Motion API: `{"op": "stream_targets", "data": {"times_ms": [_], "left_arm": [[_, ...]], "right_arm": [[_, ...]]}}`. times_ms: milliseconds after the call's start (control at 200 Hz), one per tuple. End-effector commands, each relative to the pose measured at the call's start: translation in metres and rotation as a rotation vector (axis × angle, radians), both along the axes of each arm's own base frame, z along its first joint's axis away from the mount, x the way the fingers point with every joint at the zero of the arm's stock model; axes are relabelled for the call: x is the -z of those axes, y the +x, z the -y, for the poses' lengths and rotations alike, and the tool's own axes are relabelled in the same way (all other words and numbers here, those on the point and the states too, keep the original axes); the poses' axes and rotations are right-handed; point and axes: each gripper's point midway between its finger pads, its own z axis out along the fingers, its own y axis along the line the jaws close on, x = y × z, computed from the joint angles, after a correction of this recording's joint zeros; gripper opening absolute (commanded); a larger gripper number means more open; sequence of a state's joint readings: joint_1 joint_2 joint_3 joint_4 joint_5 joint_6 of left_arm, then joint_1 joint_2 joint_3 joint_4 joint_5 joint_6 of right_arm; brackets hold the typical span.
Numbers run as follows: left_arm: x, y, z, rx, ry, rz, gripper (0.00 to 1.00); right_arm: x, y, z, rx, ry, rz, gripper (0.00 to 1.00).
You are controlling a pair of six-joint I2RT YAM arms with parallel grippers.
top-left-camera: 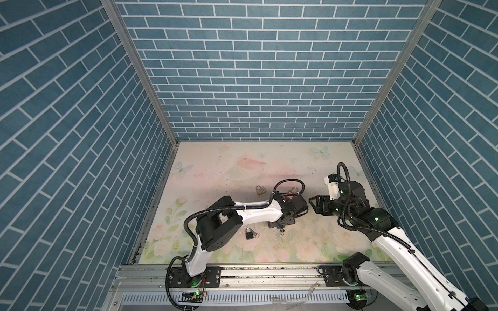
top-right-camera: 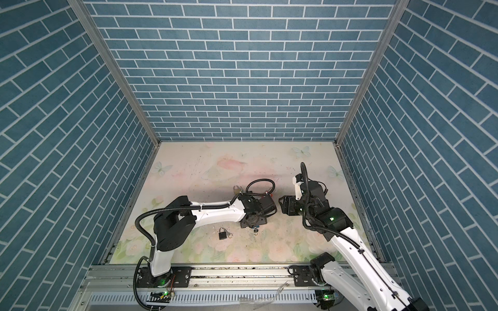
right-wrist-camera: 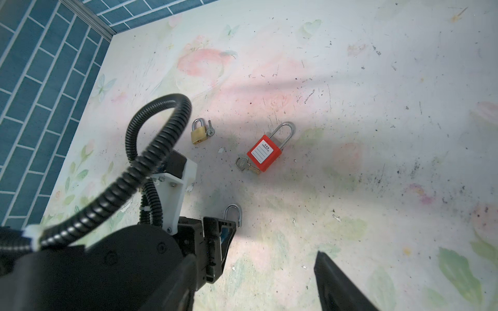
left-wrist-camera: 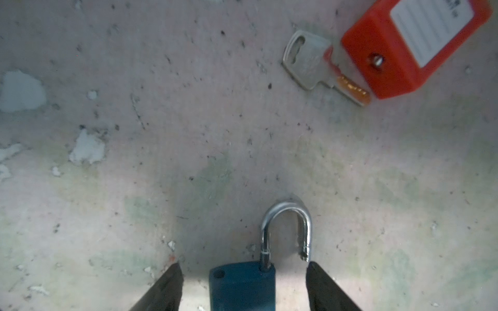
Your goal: Lock with the key
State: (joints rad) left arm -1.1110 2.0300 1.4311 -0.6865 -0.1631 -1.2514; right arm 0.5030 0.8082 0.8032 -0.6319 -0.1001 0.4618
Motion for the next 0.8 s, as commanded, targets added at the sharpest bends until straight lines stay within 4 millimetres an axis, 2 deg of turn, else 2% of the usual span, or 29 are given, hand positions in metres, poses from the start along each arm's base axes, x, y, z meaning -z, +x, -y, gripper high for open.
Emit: {"op": "stream_targets", "data": {"times_ms": [0, 205, 580, 795], "left_arm": [[0.004, -0.007, -0.006, -0.014, 0.058, -0.045, 0.7], [0.009, -0.01, -0.007, -0.015, 0.112, -0.073, 0.65], [0.019, -0.021, -0.013, -0.027, 0.135, -0.122, 0.61], [0.022, -0.024, -0.016, -0.032, 0.157, -0.142, 0.49]], "right_arm": [[-0.001, 0.005, 0.002, -0.01, -0.029, 0.037, 0.7], [0.0, 0.006, 0.003, -0.003, -0.031, 0.042, 0.7], [-0.002, 0.008, 0.001, 0.002, -0.016, 0.04, 0.69], [-0.006, 0.009, 0.001, 0.009, -0.003, 0.045, 0.69]]}}
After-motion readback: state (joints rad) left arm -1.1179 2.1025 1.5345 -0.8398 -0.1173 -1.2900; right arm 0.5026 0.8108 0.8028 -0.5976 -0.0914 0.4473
